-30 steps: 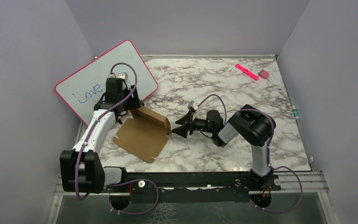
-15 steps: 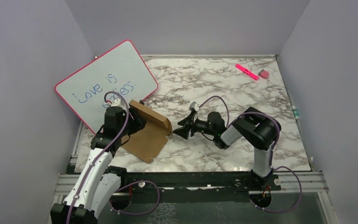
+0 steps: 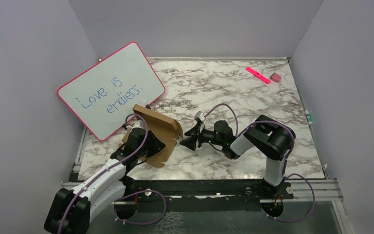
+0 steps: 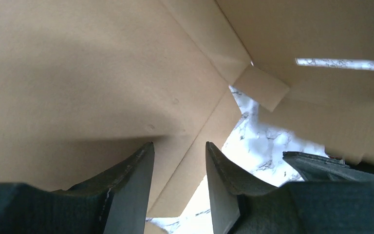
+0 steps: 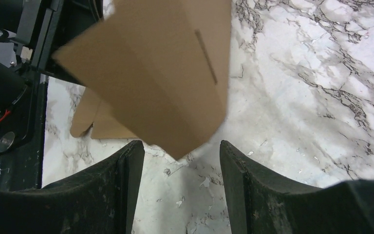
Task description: Fold the paper box
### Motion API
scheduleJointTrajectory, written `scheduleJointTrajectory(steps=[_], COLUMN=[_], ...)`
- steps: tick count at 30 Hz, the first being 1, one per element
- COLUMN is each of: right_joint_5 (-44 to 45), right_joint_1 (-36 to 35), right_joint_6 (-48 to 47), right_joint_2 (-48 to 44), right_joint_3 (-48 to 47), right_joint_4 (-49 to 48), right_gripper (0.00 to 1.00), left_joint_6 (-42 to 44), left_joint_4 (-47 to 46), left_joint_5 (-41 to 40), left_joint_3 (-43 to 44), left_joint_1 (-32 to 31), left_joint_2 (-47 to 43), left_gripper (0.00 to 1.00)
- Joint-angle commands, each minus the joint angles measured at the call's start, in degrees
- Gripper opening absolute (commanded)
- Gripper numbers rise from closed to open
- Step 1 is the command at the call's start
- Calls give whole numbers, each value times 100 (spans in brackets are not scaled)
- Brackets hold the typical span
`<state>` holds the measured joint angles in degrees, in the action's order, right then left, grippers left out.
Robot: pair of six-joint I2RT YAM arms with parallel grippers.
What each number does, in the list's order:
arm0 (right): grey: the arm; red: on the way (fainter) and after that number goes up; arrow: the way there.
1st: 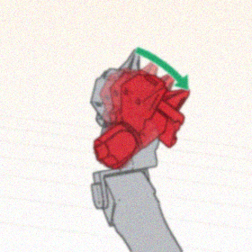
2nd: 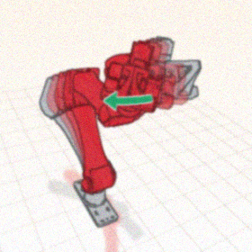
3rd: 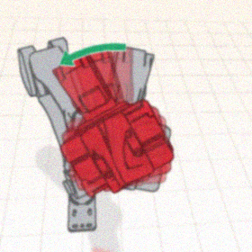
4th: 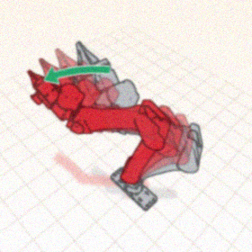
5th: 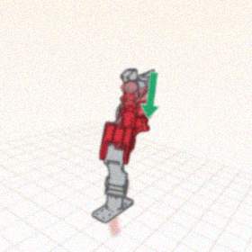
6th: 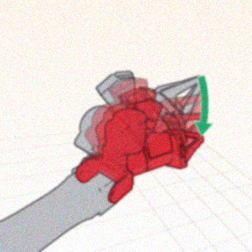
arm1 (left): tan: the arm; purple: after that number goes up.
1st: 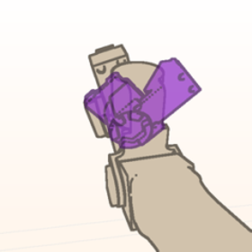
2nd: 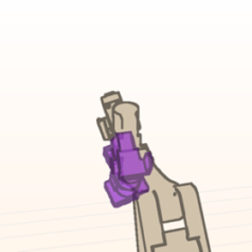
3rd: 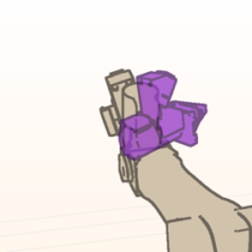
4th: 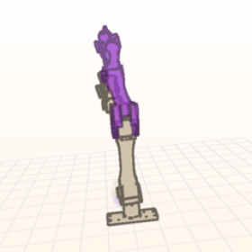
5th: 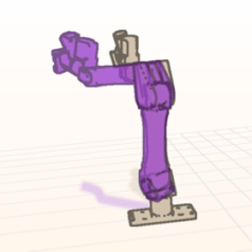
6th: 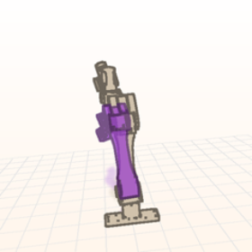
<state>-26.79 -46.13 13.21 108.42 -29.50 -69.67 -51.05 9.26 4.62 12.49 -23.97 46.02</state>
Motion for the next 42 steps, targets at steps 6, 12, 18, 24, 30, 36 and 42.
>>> scheduleJointTrajectory(steps=[6, 12, 18, 24, 30, 36, 42], right_joint_5=[370, 559, 805, 1130, 1317, 1243, 1452], right_joint_1=[-37, -37, -14, 67, 69, 68, 69], right_joint_6=[-191, -468, -722, -939, -921, -923, -1074], right_joint_2=[109, 96, -136, -427, -191, 8, -25], right_joint_3=[-433, -636, -549, -425, -706, -925, -879], right_joint_4=[-80, 106, 363, 639, 467, 350, 341], right_gripper=[63, 63, 63, 63, 58, 50, 26], left_joint_6=[-151, -71, 328, 822, 1008, 1115, 1205], left_joint_4=[-1209, -1237, -972, -379, -293, -558, -876], left_joint_5=[-253, -292, -415, -1147, -1800, -1859, -1210], left_joint_3=[-159, -60, 383, 825, 826, 729, 794], left_joint_1=[-545, -706, -776, -781, -776, -776, -789], left_joint_2=[902, 1073, 1115, 854, 741, 1070, 1441], left_gripper=[44, 44, 44, 44, 47, 47, 48])
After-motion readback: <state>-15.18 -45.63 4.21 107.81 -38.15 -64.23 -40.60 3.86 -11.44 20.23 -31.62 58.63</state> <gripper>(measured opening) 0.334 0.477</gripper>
